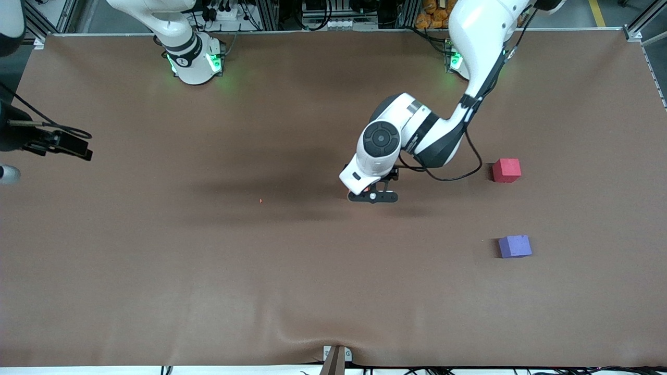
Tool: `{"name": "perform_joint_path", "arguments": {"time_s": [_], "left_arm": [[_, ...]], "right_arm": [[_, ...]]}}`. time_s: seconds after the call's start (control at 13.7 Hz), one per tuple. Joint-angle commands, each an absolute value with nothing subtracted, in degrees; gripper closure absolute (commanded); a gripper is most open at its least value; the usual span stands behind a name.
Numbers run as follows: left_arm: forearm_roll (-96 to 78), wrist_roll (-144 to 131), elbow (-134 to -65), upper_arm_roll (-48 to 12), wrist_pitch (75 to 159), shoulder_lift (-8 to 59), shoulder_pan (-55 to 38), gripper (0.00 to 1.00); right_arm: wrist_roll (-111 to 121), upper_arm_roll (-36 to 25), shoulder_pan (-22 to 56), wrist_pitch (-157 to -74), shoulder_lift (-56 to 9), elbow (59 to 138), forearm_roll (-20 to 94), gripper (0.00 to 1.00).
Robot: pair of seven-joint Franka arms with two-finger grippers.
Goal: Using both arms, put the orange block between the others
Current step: 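Grasp the orange cube with the left gripper while the right gripper withdraws, then carry the orange cube with the left gripper between pink and purple cubes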
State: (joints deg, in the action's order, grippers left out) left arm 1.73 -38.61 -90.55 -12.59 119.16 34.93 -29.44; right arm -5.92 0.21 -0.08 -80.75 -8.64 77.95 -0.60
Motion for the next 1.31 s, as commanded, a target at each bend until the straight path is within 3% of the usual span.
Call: {"name": "perform_joint_path", "arguments": {"time_s": [0.0, 0.51, 0.66, 0.95, 1.24], "left_arm": [[1.8, -40.9, -89.6, -12.0, 122.4, 37.4, -31.2, 0.00], [3.9, -41.3, -89.8, -12.0, 125.6, 41.4, -32.1, 0.02], [5.1, -41.2, -89.8, -12.0, 125.8, 42.2, -32.3, 0.27], [5.2, -42.2, -90.8, -11.8, 125.3, 41.8, -31.7, 0.99], [5.5, -42.1, -90.9, -11.3, 114.5, 33.2, -23.5, 1.00]], "right_arm": [[-3.6, 1.1, -1.0, -81.5, -6.6, 80.3, -1.9, 0.00], [-4.0, 1.1, -1.5, -83.5, -7.2, 84.0, -0.9, 0.00], [-4.3, 1.0, -1.3, -86.1, -7.2, 86.1, -0.9, 0.00], [-4.4, 1.1, -1.6, -87.1, -7.2, 87.0, -0.4, 0.00], [-4.3, 1.0, -1.6, -85.4, -6.4, 86.3, 1.4, 0.00]]}}
